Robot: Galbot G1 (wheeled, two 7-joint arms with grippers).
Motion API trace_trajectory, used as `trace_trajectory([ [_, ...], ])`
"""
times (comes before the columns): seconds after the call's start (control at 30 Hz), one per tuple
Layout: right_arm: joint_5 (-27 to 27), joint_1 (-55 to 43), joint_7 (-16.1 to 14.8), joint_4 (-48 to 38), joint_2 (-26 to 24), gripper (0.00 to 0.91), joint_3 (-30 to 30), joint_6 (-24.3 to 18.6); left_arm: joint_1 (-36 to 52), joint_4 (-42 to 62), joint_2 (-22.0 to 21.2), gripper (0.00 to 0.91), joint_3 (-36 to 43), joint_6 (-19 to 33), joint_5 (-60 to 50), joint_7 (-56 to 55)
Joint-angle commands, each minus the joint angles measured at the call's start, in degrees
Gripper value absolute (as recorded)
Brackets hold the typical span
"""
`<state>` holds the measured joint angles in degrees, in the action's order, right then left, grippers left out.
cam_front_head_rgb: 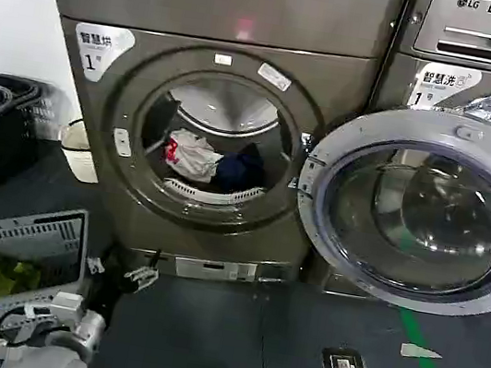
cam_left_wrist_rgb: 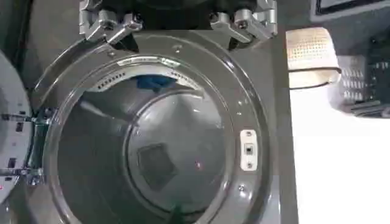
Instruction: Grasp the clothes from the dryer.
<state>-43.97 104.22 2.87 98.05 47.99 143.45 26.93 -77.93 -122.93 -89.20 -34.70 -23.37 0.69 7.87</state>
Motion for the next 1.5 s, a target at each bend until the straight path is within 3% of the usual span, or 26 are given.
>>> trace_trajectory([
  [0.03, -0.55, -0.24, -2.34, 0.44, 0.64, 0.907, -0.88, -1.57, -0.27, -0.61, 0.08, 0.907, 0.01, 0.50, -0.28, -0.53],
  [0.1, -0.76, -0.76, -4.00, 1.57, 1.24, 0.907, -1.95, -2.78, -0.44, -0.96, -0.01, 0.907, -0.10, 0.61, -0.25, -0.22],
  [1.13, -1.26, -1.97, -4.64, 2.78, 2.08, 0.907, -3.70, -3.28, 0.13, -0.43, -0.27, 0.907, -0.26, 0.43, 0.90, 0.34],
  [1.5, -2.98, -1.80, -6.49, 3.04, 2.36, 0.907, -4.66, -10.09, 0.28, -0.94, -0.32, 0.907, -0.21, 1.25, 1.41, 1.05],
])
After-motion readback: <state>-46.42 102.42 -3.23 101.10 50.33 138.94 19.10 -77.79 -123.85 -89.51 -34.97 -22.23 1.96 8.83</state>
